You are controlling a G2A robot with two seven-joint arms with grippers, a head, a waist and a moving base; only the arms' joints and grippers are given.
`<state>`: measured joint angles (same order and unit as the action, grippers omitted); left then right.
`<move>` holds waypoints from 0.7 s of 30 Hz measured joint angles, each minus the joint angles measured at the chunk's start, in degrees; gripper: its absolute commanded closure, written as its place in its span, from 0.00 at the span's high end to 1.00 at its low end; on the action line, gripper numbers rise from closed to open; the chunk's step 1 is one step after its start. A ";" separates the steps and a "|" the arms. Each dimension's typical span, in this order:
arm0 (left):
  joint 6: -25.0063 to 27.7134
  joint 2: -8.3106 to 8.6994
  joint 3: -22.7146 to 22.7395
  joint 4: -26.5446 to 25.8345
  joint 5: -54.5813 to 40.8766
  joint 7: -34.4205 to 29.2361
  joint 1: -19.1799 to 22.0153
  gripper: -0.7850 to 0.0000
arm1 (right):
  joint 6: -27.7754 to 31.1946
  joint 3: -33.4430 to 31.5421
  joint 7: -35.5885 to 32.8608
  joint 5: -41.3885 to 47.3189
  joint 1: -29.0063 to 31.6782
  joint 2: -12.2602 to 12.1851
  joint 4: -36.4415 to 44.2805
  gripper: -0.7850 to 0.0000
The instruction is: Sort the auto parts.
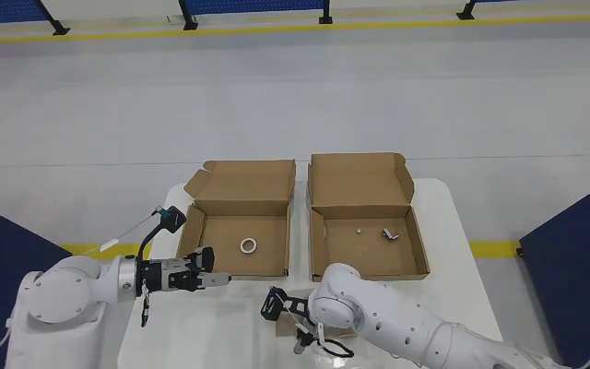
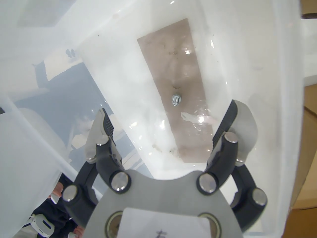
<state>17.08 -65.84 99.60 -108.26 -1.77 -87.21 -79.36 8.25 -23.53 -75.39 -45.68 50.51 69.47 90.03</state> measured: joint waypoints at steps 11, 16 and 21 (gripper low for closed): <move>0.00 0.00 0.00 0.00 0.00 0.00 0.00 1.00 | 0.27 0.32 2.31 -3.39 0.57 0.66 0.26 1.00; 0.00 0.00 0.00 0.00 0.00 0.00 0.00 1.00 | 0.46 0.32 2.34 -3.47 0.59 0.64 0.32 1.00; 0.00 0.00 0.00 0.00 0.00 0.00 0.00 1.00 | 0.79 0.52 3.48 -5.58 1.56 0.51 0.26 1.00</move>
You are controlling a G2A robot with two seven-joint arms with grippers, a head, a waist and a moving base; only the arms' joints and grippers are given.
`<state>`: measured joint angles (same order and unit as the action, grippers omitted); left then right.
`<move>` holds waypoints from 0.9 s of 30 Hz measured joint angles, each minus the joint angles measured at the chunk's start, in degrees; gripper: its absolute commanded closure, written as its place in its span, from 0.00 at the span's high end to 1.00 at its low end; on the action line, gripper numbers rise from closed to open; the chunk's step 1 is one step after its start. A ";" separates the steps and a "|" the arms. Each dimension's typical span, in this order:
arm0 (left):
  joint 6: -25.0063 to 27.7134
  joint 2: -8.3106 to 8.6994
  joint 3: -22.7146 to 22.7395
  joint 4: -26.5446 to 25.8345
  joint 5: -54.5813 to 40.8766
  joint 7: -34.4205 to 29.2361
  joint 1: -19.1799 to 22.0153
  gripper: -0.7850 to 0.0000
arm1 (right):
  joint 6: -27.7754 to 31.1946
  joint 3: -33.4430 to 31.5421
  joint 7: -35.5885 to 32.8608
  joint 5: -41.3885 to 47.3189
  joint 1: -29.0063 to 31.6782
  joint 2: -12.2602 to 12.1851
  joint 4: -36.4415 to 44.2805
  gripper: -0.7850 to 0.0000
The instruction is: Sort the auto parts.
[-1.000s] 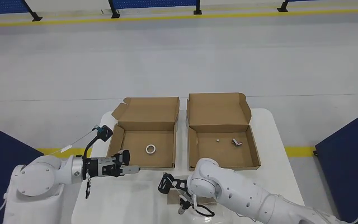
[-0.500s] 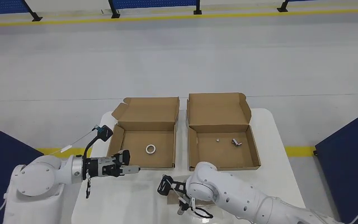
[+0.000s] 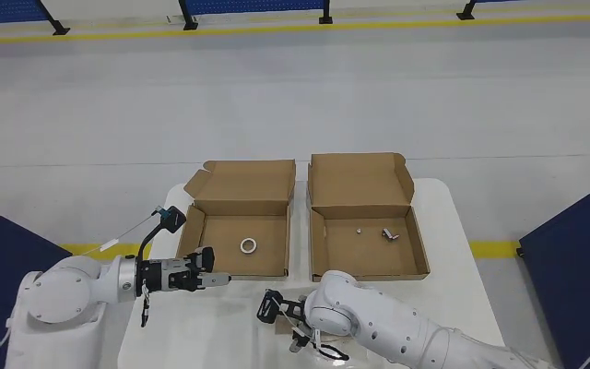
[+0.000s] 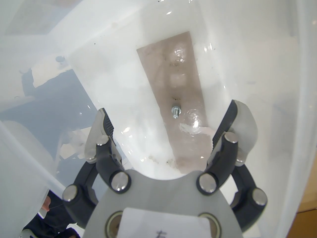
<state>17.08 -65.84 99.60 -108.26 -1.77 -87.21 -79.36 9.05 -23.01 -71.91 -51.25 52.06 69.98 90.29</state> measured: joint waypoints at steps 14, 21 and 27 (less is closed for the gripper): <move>0.00 0.00 0.00 0.00 0.00 0.00 0.00 1.00 | 1.67 -1.32 -2.59 -2.76 1.66 -0.58 1.77 0.49; 0.00 0.00 0.00 0.00 0.00 0.00 0.00 1.00 | 2.15 -1.59 -2.41 -2.97 1.91 -0.22 1.28 0.38; 0.00 0.00 0.00 0.00 0.00 0.00 0.00 1.00 | 1.87 -1.97 -1.85 -3.09 1.98 0.16 0.69 0.36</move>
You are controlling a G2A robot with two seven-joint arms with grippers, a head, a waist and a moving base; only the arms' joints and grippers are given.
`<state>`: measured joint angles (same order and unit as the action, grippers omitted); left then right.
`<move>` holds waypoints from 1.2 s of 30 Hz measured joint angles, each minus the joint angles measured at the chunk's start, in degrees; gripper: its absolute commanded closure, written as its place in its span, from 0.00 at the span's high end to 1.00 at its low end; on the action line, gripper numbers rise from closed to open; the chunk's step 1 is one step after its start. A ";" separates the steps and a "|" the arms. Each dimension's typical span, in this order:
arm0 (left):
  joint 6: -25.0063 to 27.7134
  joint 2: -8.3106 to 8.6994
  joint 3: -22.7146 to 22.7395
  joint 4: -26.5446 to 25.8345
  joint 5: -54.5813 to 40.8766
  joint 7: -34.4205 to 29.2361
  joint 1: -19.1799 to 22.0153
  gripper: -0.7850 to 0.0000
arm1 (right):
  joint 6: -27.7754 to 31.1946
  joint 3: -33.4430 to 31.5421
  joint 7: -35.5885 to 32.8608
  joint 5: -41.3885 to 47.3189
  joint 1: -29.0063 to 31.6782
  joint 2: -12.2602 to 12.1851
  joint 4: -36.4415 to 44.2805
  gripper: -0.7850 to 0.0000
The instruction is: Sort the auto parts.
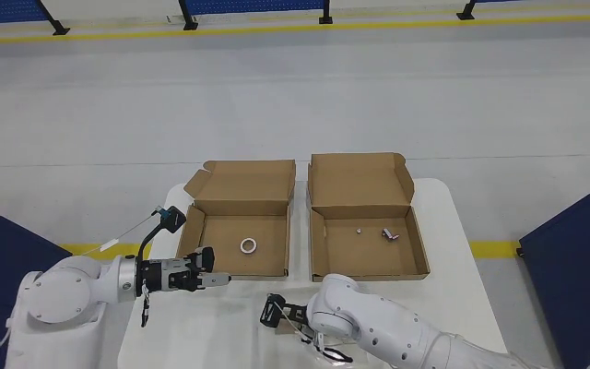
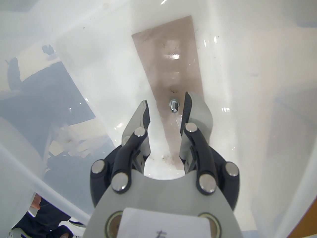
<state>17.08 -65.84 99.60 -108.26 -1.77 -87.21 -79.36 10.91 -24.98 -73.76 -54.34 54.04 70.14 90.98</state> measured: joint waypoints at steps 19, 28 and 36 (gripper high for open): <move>0.00 0.00 0.00 0.00 0.00 0.00 0.00 1.00 | -0.90 -1.24 -0.82 -0.79 0.39 0.80 -0.52 0.00; 0.00 0.00 0.00 0.00 0.00 0.00 0.00 1.00 | -1.49 -4.56 -2.58 0.07 1.92 -0.19 3.40 0.00; 0.00 0.00 0.00 0.00 0.00 0.00 0.00 1.00 | -0.76 -7.55 -1.93 1.11 3.20 -1.24 6.90 0.00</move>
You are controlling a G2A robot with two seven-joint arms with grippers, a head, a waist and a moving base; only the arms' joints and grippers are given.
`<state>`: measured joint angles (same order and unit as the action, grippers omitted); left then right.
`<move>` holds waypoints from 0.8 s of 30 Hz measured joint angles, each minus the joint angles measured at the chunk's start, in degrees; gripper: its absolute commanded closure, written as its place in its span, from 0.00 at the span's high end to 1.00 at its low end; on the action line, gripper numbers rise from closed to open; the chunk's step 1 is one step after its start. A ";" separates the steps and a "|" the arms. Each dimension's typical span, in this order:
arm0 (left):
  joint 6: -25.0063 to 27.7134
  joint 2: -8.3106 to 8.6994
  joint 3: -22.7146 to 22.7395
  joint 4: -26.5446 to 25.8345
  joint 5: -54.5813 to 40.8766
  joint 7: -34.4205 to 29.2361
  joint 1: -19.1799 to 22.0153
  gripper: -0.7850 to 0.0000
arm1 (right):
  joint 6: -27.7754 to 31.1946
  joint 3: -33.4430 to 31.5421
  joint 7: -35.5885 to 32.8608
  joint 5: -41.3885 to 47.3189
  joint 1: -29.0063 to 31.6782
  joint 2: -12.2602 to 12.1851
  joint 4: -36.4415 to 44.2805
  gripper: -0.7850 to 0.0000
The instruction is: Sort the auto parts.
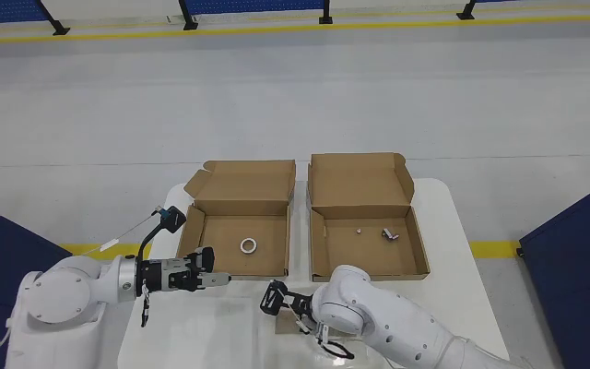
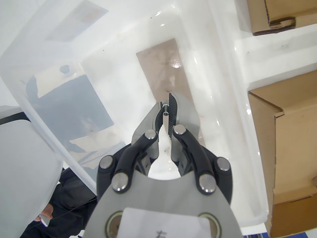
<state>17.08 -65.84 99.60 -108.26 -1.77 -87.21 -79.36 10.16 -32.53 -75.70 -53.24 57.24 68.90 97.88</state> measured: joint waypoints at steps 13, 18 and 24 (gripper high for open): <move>0.00 0.00 0.00 0.00 0.00 0.00 0.00 1.00 | 9.26 -8.61 2.13 13.74 3.61 -2.51 1.36 0.00; 0.00 0.00 0.00 0.00 0.00 0.00 0.00 1.00 | 17.03 -18.90 -0.28 23.85 9.77 -6.01 4.08 0.00; 0.00 0.00 0.00 0.00 0.00 0.00 0.00 1.00 | 21.99 -28.89 3.55 35.92 16.35 -10.50 4.73 0.00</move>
<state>17.08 -65.84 99.60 -108.26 -1.77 -87.21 -79.36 32.14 -61.42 -72.14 -17.31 73.59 58.39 102.61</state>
